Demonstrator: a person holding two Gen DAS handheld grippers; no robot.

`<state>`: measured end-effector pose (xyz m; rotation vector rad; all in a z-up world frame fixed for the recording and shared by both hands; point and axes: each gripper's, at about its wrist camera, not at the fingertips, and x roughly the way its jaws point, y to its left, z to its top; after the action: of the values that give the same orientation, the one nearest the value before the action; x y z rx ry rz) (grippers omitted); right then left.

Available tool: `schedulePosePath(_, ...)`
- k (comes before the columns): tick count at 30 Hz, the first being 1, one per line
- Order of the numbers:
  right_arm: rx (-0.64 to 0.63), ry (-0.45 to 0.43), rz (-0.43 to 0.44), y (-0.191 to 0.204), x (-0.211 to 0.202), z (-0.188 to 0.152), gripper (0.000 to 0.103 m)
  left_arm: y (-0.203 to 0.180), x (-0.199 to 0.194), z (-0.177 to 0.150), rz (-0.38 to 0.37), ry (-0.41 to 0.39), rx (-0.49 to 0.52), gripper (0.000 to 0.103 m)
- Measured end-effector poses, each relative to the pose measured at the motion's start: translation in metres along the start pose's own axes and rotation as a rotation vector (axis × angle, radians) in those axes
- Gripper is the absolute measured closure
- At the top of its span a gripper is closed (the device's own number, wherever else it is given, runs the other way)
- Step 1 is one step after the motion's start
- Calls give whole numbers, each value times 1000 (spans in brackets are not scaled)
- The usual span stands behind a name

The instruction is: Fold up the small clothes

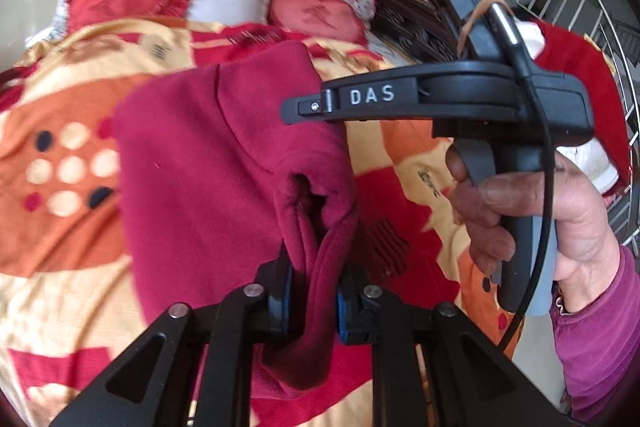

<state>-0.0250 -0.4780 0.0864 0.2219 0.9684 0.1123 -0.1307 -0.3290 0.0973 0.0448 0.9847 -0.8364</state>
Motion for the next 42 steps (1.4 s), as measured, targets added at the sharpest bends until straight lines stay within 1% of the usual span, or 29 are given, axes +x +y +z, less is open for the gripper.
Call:
schedulePosePath(1, 12, 4, -9, -8, 3, -5, 103, -5, 6, -3, -5, 13, 5, 80)
schedulePosePath(2, 36, 14, -20, -18, 10, -12, 103, -7, 14, -6, -8, 35, 11, 67)
schedulePosePath(3, 61, 26, -23, -25, 16, -17, 103, -9, 19, -7, -7, 68, 16, 52)
schedulePosePath(4, 88, 43, -24, -33, 25, -23, 103, -11, 21, -9, 4, 97, 15, 47)
schedulePosePath(5, 100, 46, -25, -36, 31, -26, 103, -9, 17, -10, 13, 107, 12, 44)
schedulePosePath(6, 122, 35, -28, -43, 34, -29, 98, -7, 10, -11, 13, 98, 17, 41)
schedulePosePath(7, 144, 26, -21, -48, 31, -31, 95, -4, 3, -11, 17, 86, 28, 37)
schedulePosePath(8, 175, 14, -17, -53, 26, -31, 92, 1, -10, -10, 37, 64, 44, 29)
schedulePosePath(9, 198, 4, -31, -57, 18, -31, 86, 4, -20, -10, 59, 39, 52, 24)
schedulePosePath(11, 201, -32, -37, -55, 1, -31, 85, 18, -38, -8, 110, -15, 61, 22)
schedulePosePath(13, 176, -53, -25, -47, -14, -33, 85, 30, -44, -8, 180, -37, 63, 22)
schedulePosePath(15, 139, -27, -6, -32, -20, -40, 81, 42, -46, -11, 232, -43, 47, 22)
schedulePosePath(17, 117, -7, 22, -19, -21, -49, 78, 55, -38, -16, 238, -15, 0, 22)
schedulePosePath(19, 132, 44, 33, -14, -13, -59, 74, 59, -27, -22, 259, 5, -14, 22)
schedulePosePath(21, 169, 89, 17, -14, -5, -69, 73, 59, -18, -26, 277, 11, -7, 22)
schedulePosePath(22, 189, 91, 41, -16, -3, -74, 76, 58, -13, -28, 284, 21, -5, 22)
schedulePosePath(23, 201, 81, 72, -18, -3, -77, 92, 58, -12, -32, 278, 31, -8, 22)
schedulePosePath(24, 193, 61, 94, -20, -5, -80, 103, 57, -10, -32, 261, 38, -12, 22)
schedulePosePath(25, 177, 52, 84, -20, -7, -81, 103, 55, -9, -33, 250, 40, -12, 22)
schedulePosePath(28, 102, -6, -6, -19, -24, -80, 103, 48, -11, -36, 248, 26, 9, 22)
schedulePosePath(29, 108, -11, 6, -22, -26, -79, 103, 47, -10, -36, 252, 24, 10, 22)
schedulePosePath(31, 126, -3, 67, -26, -24, -77, 103, 48, -4, -36, 252, 44, 2, 22)
schedulePosePath(33, 156, -11, 104, -28, -26, -77, 103, 51, -4, -37, 241, 48, -15, 22)
schedulePosePath(34, 187, -19, 135, -29, -27, -78, 102, 52, -4, -37, 242, 48, -18, 22)
schedulePosePath(35, 217, -24, 166, -32, -27, -79, 87, 53, -5, -38, 244, 52, -17, 22)
schedulePosePath(36, 248, -25, 193, -34, -26, -80, 81, 54, -6, -39, 248, 54, -15, 22)
schedulePosePath(38, 300, -9, 230, -37, -21, -85, 80, 58, -8, -41, 259, 54, -18, 22)
schedulePosePath(40, 342, 7, 249, -41, -12, -90, 73, 61, -9, -42, 263, 55, -25, 22)
schedulePosePath(42, 386, -3, 291, -46, -4, -93, 65, 63, -8, -42, 266, 60, -33, 22)
